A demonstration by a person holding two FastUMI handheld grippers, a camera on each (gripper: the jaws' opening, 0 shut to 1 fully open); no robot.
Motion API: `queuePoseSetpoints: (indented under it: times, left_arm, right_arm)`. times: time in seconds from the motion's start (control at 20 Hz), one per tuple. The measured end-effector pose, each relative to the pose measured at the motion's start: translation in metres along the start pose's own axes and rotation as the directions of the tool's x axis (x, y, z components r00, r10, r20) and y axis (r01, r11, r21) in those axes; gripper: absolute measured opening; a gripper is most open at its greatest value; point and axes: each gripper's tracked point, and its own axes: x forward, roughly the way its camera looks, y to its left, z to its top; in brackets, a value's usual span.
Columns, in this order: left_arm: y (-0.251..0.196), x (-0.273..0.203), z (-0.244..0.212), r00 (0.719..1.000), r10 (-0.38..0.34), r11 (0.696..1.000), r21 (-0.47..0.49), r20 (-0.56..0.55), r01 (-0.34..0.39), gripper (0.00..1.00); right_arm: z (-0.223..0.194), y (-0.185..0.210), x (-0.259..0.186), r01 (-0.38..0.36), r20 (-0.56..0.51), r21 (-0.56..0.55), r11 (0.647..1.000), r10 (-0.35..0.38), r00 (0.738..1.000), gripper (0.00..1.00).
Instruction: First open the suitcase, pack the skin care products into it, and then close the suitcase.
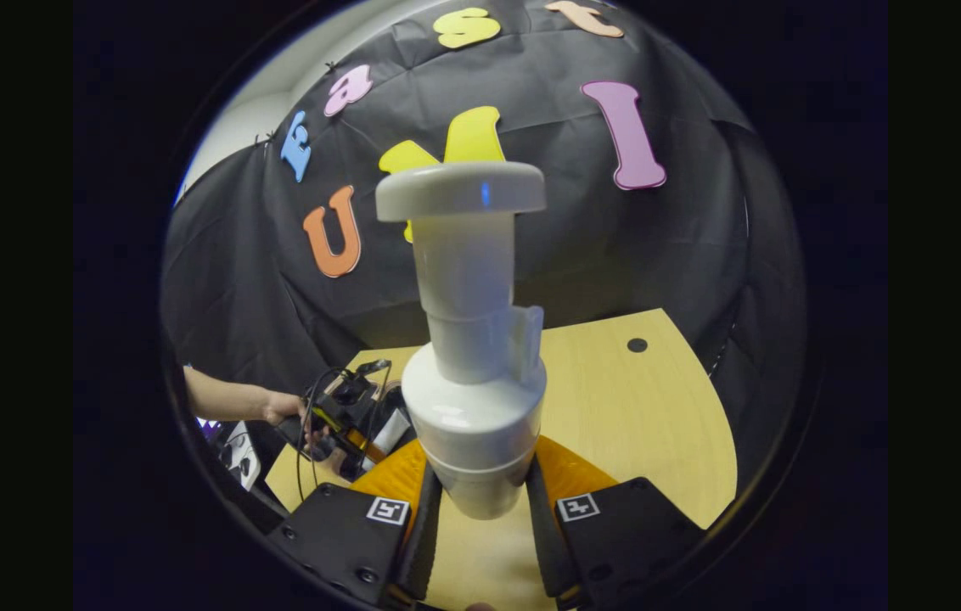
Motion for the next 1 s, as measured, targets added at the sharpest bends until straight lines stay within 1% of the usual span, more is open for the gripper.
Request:
queuePoseSetpoints:
  times: [0.05,0.1,0.15,0.2,0.25,0.3,0.35,0.4,0.45,0.5,0.55,0.6,0.65,0.7,0.75,0.8,0.85,0.9,1.0]
  left_arm:
    - [0.001,0.001,-0.004,1.000,0.018,1.000,-0.008,-0.021,-0.019,0.44]
    - [0.000,0.001,-0.008,0.999,0.017,1.000,-0.019,-0.030,-0.018,0.47]
    - [-0.002,0.000,-0.009,1.000,0.004,1.000,-0.030,-0.029,-0.005,0.48]
    - [-0.006,-0.002,-0.013,1.000,-0.015,0.999,-0.049,-0.024,0.013,0.62]
    - [-0.011,-0.006,-0.014,0.999,-0.040,0.997,-0.072,-0.010,0.040,0.57]
    - [-0.015,-0.010,-0.017,0.998,-0.061,0.993,-0.096,0.006,0.062,0.60]
    - [-0.017,-0.018,-0.019,0.997,-0.072,0.991,-0.111,0.033,0.075,0.67]
    - [-0.018,-0.026,-0.020,0.996,-0.065,0.990,-0.123,0.068,0.073,0.84]
    - [-0.021,-0.035,-0.019,0.991,-0.059,0.989,-0.129,0.121,0.074,0.87]
    - [-0.024,-0.045,-0.017,0.981,-0.051,0.989,-0.128,0.187,0.076,0.84]
    - [-0.026,-0.057,-0.016,0.964,-0.034,0.990,-0.124,0.263,0.069,0.96]
    - [-0.025,-0.071,-0.016,0.941,-0.007,0.992,-0.118,0.338,0.049,0.97]
    - [-0.020,-0.084,-0.016,0.911,0.035,0.994,-0.113,0.410,0.013,0.97]
    - [-0.023,-0.087,-0.017,0.877,0.080,0.994,-0.108,0.475,-0.032,0.99]
    - [-0.024,-0.093,-0.024,0.851,0.108,0.993,-0.099,0.514,-0.066,0.99]
    - [-0.026,-0.091,-0.034,0.830,0.134,0.990,-0.111,0.542,-0.088,0.99]
    - [-0.030,-0.091,-0.047,0.820,0.148,0.987,-0.132,0.553,-0.090,0.99]
    - [-0.028,-0.091,-0.059,0.817,0.152,0.985,-0.157,0.556,-0.076,0.98]
    - [-0.021,-0.088,-0.090,0.819,0.146,0.974,-0.223,0.555,-0.022,0.98]
  right_arm:
    - [-0.001,0.004,0.003,-0.006,-0.010,-0.006,1.000,0.006,1.000,0.46]
    - [-0.003,0.009,0.006,-0.017,-0.025,-0.018,1.000,0.017,1.000,0.44]
    - [-0.008,0.014,0.009,-0.028,-0.052,-0.033,0.999,0.026,0.998,0.46]
    - [-0.011,0.018,0.011,-0.037,-0.071,-0.043,0.998,0.034,0.997,0.46]
    - [-0.014,0.024,0.015,-0.051,-0.085,-0.047,0.998,0.047,0.995,0.46]
    - [-0.017,0.030,0.018,-0.065,-0.100,-0.053,0.996,0.060,0.993,0.46]
    - [-0.020,0.037,0.023,-0.080,-0.115,-0.066,0.995,0.072,0.991,0.46]
    - [-0.023,0.044,0.028,-0.096,-0.134,-0.080,0.992,0.085,0.987,0.46]
    - [-0.025,0.052,0.035,-0.111,-0.154,-0.092,0.990,0.096,0.983,0.46]
    - [-0.028,0.062,0.042,-0.130,-0.179,-0.100,0.986,0.110,0.978,0.46]
    - [-0.031,0.076,0.053,-0.156,-0.206,-0.101,0.983,0.133,0.969,0.46]
    - [-0.033,0.087,0.063,-0.178,-0.232,-0.096,0.979,0.152,0.961,0.46]
    - [-0.036,0.101,0.075,-0.204,-0.264,-0.084,0.975,0.175,0.949,0.46]
    - [-0.042,0.116,0.090,-0.231,-0.297,-0.065,0.971,0.203,0.933,0.46]
    - [-0.049,0.128,0.106,-0.250,-0.336,-0.036,0.968,0.224,0.915,0.46]
    - [-0.058,0.137,0.124,-0.255,-0.377,-0.008,0.967,0.234,0.896,0.46]
    - [-0.068,0.144,0.139,-0.255,-0.416,0.009,0.967,0.235,0.878,0.46]
    - [-0.081,0.151,0.154,-0.247,-0.450,0.023,0.969,0.231,0.863,0.46]
    - [-0.102,0.159,0.176,-0.219,-0.516,0.043,0.975,0.209,0.831,0.46]
